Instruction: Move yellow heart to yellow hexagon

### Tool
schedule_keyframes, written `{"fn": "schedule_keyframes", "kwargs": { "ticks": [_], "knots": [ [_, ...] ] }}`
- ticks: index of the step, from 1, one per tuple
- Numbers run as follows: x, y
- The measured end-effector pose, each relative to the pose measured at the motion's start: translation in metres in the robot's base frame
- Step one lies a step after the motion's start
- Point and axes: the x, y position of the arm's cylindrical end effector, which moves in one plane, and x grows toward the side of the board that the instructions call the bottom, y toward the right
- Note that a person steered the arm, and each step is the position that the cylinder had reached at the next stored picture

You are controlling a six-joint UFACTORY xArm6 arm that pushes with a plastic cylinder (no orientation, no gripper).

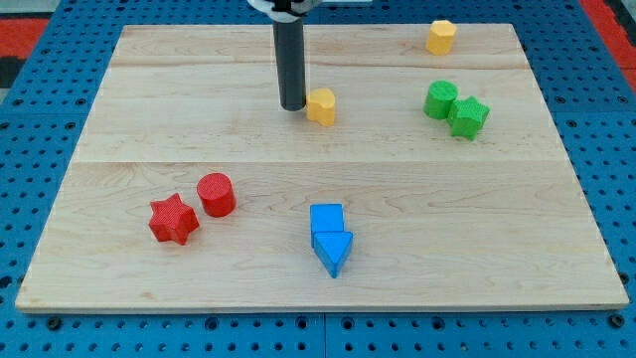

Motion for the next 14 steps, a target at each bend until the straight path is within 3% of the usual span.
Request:
{"fn": "schedule_keyframes", "kwargs": {
  "ticks": [1,3,5,7,8,9,10,12,14],
  "knots": [
    [0.025,-0.004],
    [-0.022,0.064],
    [0.019,0.085],
    [-0.049,0.151],
    [-0.055,0.137],
    [-0.053,0.085],
    [-0.075,0.059],
    [-0.056,0.071],
    [-0.093,0.136]
  ]
}}
